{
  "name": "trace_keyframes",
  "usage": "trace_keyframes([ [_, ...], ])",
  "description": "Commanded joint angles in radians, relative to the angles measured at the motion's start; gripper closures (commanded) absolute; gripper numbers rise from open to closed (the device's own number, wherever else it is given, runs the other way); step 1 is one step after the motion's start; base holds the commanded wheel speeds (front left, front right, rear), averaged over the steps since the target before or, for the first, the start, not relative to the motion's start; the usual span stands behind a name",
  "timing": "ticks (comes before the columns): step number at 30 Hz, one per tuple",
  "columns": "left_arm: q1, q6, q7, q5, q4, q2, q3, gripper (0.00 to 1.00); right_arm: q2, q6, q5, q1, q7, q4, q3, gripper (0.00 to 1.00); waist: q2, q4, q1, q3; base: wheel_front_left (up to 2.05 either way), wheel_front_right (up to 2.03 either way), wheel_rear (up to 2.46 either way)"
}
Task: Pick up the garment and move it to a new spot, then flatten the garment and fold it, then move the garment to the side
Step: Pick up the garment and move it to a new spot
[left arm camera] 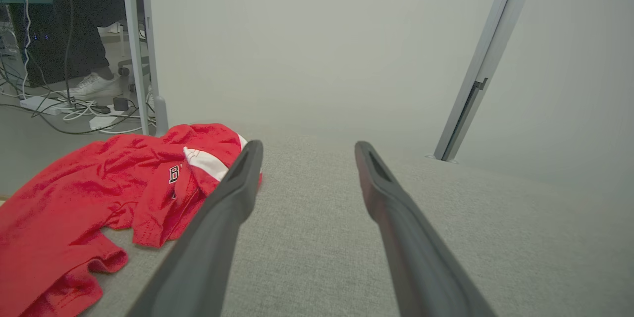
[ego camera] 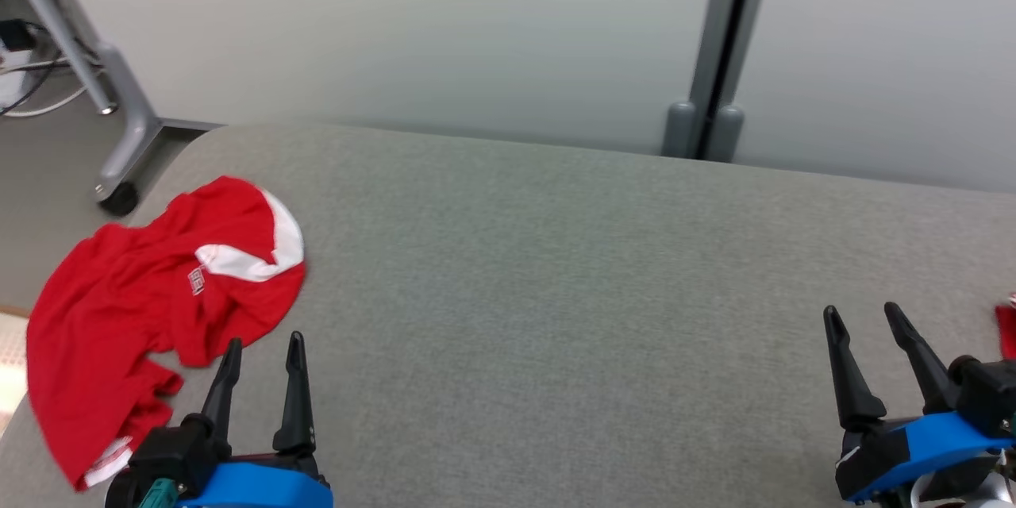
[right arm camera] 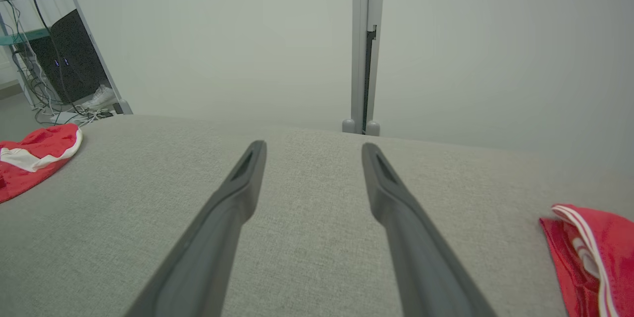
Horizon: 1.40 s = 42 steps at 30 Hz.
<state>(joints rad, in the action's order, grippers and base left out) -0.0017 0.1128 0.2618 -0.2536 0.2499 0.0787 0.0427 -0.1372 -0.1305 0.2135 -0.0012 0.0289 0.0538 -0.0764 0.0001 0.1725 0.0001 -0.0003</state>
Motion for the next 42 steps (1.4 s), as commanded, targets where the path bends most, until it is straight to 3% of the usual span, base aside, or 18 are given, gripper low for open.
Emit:
trace_keyframes([
  [1,-0.004,0.003,0.004,0.008,-0.001,0.002,-0.007,0.00,-0.002,-0.001,-0.003,0.005,0.009,0.008,0.001,0.00,-0.0001,0.079,-0.0001,0.039,0.00,0.00,0.00],
  [9,0.016,0.002,0.004,0.007,-0.014,-0.002,-0.019,0.00,-0.002,-0.001,-0.009,-0.014,0.018,0.018,0.021,0.00,-0.0001,0.230,-0.0001,0.046,0.00,0.00,0.00],
  [19,0.028,-0.001,0.004,0.008,-0.019,-0.006,-0.026,0.00,-0.003,-0.001,-0.007,-0.021,0.023,0.039,0.039,0.00,-0.0001,0.305,-0.0001,0.044,0.00,0.00,0.00],
  [27,0.024,0.001,0.004,0.006,-0.023,-0.009,-0.033,0.00,-0.004,-0.001,-0.006,-0.030,0.022,0.040,0.047,0.00,-0.0001,0.304,-0.0001,0.053,0.00,0.00,0.00],
  [32,-0.021,0.011,0.001,-0.071,-0.056,-0.007,-0.048,0.00,0.002,-0.001,-0.006,-0.039,0.016,0.032,0.053,0.00,-0.0001,0.285,-0.0001,0.071,0.00,0.00,0.00],
  [37,-0.133,0.014,-0.056,-0.128,-0.128,0.061,-0.067,0.00,-0.015,-0.001,-0.008,-0.059,0.010,0.015,0.058,0.00,-0.0001,0.267,-0.0001,0.116,0.00,0.00,0.00],
  [42,-0.311,0.008,-0.217,-0.151,-0.098,0.158,-0.086,0.00,-0.028,-0.001,-0.009,-0.112,-0.003,-0.017,0.085,0.00,-0.0001,0.220,-0.0001,0.207,0.00,0.00,0.00],
])
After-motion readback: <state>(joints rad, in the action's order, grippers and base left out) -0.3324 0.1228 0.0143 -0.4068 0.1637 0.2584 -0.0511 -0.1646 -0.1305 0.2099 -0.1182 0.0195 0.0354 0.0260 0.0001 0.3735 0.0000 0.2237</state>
